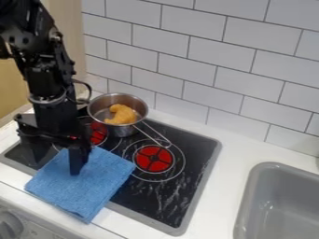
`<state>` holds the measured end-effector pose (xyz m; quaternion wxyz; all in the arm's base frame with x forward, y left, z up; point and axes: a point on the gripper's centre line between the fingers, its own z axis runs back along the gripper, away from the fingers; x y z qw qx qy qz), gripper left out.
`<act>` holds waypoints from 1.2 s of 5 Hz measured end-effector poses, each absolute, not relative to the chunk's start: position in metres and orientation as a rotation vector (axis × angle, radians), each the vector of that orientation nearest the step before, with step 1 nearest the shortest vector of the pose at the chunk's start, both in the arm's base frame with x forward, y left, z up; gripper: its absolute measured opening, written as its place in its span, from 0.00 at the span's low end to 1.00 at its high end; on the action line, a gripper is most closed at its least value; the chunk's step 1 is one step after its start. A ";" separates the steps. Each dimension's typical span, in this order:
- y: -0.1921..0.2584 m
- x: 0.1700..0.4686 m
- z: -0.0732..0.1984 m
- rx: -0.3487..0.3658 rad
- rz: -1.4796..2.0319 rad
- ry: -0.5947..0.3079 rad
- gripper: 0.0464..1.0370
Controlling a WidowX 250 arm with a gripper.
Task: Moved the blue cloth to the left stove
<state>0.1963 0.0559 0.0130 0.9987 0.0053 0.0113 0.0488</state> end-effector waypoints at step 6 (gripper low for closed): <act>-0.024 0.232 -0.006 0.020 0.243 -0.026 0.96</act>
